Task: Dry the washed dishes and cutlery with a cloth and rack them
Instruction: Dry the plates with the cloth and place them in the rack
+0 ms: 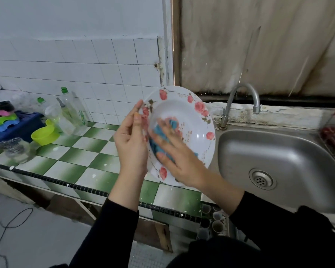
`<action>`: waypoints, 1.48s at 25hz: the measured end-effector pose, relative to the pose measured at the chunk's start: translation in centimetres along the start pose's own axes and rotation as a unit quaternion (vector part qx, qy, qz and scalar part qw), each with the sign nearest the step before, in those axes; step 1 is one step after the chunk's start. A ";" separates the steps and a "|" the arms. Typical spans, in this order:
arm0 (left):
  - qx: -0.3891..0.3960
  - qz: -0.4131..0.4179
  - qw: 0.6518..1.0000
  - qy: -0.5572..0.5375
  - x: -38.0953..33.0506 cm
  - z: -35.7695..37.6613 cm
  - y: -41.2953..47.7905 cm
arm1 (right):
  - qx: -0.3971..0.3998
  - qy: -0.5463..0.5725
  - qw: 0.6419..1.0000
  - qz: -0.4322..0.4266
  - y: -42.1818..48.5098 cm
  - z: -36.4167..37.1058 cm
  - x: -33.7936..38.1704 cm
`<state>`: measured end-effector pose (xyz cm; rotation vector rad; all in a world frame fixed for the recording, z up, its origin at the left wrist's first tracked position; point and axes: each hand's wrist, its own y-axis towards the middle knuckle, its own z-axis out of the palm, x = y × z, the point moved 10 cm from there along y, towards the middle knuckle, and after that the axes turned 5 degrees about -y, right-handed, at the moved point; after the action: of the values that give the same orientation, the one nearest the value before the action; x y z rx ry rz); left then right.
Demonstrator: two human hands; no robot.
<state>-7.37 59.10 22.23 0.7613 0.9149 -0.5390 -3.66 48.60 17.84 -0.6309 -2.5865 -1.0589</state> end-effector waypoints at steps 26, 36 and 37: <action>0.034 -0.191 0.973 -0.129 10.9 24.8 -22.0 | -0.284 0.185 0.817 0.466 -38.2 -34.5 -14.5; 0.197 -0.296 0.935 0.015 18.9 35.9 -28.0 | -0.397 0.147 0.805 0.416 -41.9 -41.9 -14.0; 0.236 -0.298 0.924 0.035 19.3 37.5 -28.3 | -0.404 0.110 0.806 0.419 -41.8 -42.9 -14.0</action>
<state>1.38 10.52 10.41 0.9359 1.1022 -1.3110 -8.27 -12.73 17.07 -1.5203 -1.2530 -1.6741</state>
